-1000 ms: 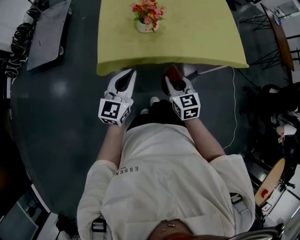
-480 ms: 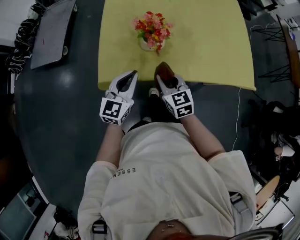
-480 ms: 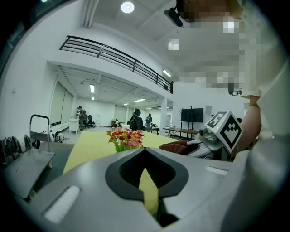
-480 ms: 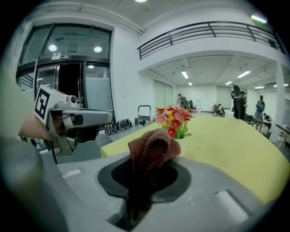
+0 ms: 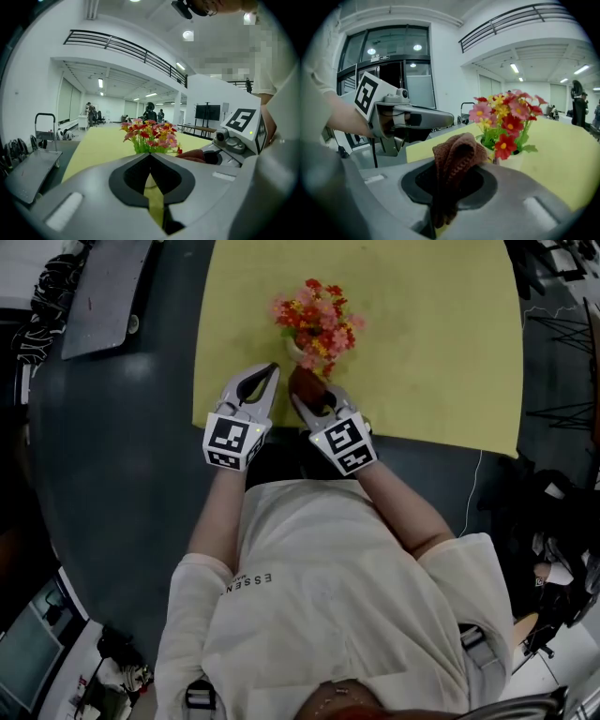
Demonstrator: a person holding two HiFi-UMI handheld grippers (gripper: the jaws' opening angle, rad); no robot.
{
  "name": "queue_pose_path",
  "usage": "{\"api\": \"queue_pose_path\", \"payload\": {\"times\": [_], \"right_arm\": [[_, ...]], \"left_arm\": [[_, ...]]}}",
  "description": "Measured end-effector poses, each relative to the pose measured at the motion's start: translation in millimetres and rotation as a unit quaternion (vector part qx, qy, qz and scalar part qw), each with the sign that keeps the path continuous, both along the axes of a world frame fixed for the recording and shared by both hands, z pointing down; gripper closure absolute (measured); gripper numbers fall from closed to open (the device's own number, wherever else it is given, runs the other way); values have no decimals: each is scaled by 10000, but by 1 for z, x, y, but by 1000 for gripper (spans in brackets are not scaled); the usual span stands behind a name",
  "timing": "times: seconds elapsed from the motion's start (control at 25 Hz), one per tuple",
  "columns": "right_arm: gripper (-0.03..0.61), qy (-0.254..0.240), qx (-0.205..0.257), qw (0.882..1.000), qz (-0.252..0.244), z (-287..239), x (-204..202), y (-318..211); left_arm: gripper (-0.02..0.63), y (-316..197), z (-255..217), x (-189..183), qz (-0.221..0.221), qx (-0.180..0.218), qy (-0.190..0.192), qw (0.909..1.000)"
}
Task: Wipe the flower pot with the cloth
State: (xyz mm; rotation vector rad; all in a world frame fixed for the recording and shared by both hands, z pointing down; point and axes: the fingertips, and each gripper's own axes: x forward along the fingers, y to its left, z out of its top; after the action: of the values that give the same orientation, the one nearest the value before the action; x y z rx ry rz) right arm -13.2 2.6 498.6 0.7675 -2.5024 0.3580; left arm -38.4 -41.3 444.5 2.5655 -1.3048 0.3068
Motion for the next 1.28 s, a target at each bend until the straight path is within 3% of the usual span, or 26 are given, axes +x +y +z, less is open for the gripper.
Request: {"api": "queue_pose_path", "payload": {"times": [0.36, 0.76, 1.08, 1.28], "right_arm": [[522, 47, -542, 9970, 554, 34, -6, -32], [522, -54, -912, 9875, 1283, 52, 4, -46], [519, -258, -1122, 9812, 1549, 57, 29, -53], [518, -211, -1182, 9783, 1688, 58, 57, -55]], "left_arm": [[598, -32, 42, 15, 526, -477, -69, 9975], [598, -54, 53, 27, 1179, -441, -161, 9919], [598, -54, 53, 29, 1296, -362, -224, 9907], [598, -54, 47, 29, 1214, -483, -16, 9914]]}}
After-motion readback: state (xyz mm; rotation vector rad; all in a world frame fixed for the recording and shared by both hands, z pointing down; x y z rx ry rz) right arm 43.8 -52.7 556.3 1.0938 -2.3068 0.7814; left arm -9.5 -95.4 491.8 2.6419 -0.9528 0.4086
